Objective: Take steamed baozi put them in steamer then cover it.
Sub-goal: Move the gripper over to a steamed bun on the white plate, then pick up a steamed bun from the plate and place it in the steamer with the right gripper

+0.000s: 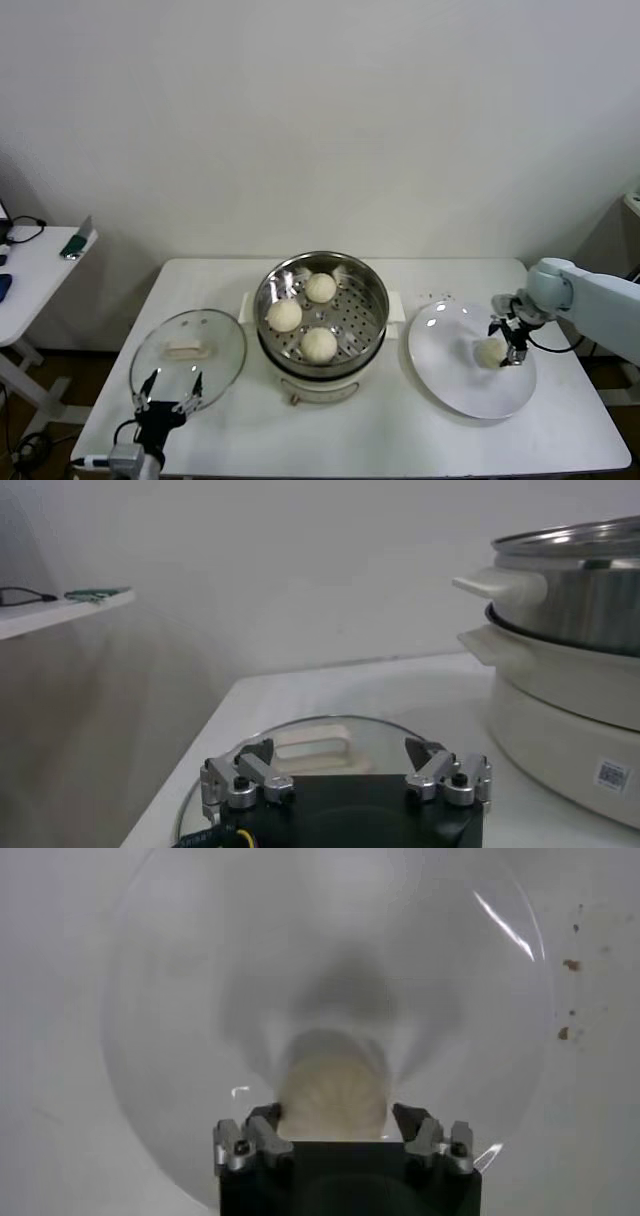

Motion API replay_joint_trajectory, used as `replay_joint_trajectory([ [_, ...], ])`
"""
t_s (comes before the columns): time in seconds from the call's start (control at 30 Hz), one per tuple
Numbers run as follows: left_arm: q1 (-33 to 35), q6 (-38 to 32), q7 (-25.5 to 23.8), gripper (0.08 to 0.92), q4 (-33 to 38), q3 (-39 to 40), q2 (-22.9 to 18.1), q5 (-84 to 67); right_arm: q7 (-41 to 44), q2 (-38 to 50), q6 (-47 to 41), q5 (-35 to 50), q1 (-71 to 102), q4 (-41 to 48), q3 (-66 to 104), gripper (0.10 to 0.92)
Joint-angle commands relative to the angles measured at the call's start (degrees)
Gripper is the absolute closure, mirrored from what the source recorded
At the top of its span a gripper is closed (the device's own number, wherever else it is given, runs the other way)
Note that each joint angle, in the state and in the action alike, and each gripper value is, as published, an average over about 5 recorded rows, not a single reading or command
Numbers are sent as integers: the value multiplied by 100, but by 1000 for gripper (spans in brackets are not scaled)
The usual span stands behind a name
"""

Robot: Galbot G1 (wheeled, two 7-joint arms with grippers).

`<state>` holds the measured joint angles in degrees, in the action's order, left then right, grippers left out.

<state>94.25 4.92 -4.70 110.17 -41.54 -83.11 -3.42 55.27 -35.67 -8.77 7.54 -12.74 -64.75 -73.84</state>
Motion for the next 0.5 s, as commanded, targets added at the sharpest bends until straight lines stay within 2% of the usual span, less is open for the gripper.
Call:
replay_joint_trajectory([
  [0.03, -7, 15, 2, 177, -13, 1, -1, -4, 47, -74, 12, -37, 164, 135, 159, 300],
  [0.27, -24, 28, -1, 177, -7, -3, 4, -8, 137, -74, 5, 189, -230, 36, -83, 363],
  [0.5, -77, 60, -2, 177, -47, 42, -3, 5, 272, -88, -41, 1320, -2134, -531, -1420, 377],
])
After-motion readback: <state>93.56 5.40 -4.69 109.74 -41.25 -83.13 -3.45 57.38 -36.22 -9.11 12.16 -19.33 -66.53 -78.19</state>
